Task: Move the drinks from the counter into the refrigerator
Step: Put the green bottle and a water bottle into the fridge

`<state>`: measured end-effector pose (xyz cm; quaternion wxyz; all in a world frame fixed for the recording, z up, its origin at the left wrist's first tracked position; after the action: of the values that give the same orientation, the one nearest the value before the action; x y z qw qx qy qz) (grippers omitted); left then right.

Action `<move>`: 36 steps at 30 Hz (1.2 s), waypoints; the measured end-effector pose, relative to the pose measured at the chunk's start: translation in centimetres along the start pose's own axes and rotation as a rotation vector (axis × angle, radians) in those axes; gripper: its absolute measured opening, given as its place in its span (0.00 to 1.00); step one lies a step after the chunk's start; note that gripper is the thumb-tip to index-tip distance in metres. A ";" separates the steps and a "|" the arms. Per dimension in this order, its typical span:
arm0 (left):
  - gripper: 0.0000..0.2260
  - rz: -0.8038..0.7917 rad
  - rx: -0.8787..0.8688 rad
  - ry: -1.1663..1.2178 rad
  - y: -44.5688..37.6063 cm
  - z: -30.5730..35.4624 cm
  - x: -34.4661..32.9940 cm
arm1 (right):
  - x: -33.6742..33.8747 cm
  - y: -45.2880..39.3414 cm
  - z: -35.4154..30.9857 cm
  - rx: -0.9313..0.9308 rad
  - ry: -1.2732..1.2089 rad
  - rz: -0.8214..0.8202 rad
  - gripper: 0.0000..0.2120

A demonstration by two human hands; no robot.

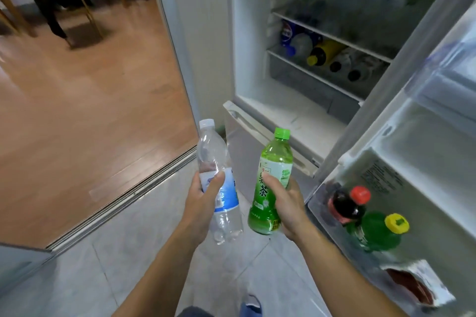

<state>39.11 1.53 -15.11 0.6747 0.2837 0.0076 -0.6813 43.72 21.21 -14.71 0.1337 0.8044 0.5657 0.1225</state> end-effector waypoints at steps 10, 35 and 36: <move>0.14 -0.327 0.031 -0.078 -16.7 6.7 -12.4 | 2.2 -11.9 -9.4 0.136 -0.045 0.316 0.19; 0.24 -0.840 -0.340 -0.118 -33.3 23.4 -44.6 | 23.2 -25.3 -33.6 0.358 -0.025 1.254 0.25; 0.25 -0.859 -0.345 -0.133 -33.5 23.0 -45.6 | 23.9 -25.6 -33.2 0.329 -0.023 1.276 0.30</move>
<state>-3.80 37.23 9.80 0.3680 0.0942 0.1944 -0.9044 17.52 54.59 8.38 -0.0838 0.9931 -0.0123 0.0811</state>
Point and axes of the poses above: each hand's wrist, its own y-axis away from the middle knuckle, its own x-axis out of the back of the hand, z = x × y, the point moved 9 cm from there along -y, towards the middle knuckle, and after that the axes turned 13 degrees about y, right-handed, at the moved point
